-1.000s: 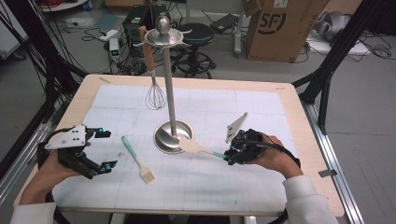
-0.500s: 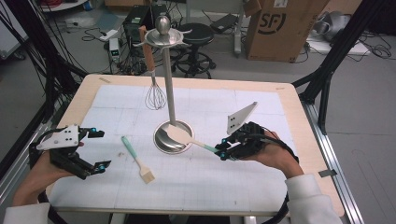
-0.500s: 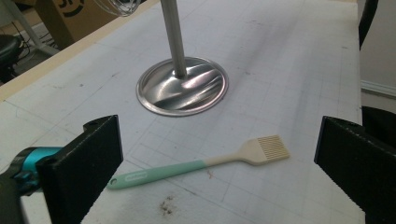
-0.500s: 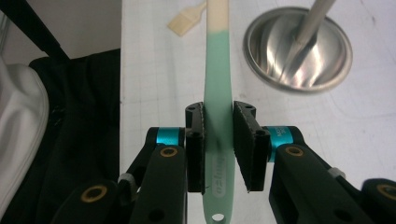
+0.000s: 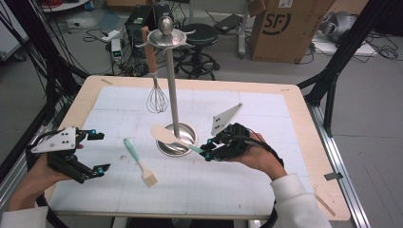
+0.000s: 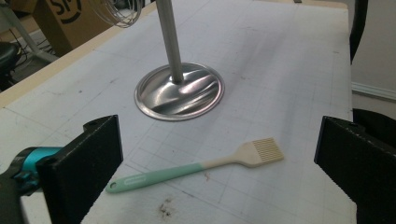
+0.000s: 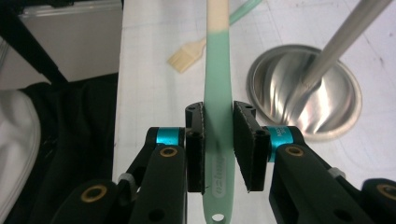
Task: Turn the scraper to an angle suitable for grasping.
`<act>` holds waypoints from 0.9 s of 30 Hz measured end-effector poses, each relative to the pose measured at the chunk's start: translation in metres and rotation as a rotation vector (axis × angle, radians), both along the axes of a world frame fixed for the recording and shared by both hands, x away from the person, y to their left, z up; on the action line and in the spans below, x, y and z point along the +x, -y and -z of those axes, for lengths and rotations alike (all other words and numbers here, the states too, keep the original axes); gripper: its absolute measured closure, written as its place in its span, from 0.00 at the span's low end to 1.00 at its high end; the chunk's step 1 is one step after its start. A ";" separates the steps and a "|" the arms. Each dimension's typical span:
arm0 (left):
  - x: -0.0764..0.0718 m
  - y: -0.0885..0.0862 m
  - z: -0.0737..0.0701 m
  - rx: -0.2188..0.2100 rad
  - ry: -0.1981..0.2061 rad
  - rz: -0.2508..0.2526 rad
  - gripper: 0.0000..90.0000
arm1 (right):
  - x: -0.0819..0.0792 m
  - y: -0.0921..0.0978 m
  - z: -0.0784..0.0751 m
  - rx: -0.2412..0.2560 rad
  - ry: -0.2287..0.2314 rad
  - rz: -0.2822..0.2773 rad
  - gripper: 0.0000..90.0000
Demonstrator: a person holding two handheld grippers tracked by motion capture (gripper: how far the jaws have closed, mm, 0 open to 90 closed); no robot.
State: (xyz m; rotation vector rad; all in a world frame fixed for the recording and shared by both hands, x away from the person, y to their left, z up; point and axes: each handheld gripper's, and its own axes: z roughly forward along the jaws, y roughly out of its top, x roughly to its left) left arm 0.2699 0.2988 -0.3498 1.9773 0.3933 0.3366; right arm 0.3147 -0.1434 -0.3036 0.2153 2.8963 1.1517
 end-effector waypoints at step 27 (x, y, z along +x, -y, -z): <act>-0.004 -0.003 -0.004 -0.009 0.016 0.013 0.02 | 0.007 -0.073 0.053 -0.064 -0.032 -0.050 0.83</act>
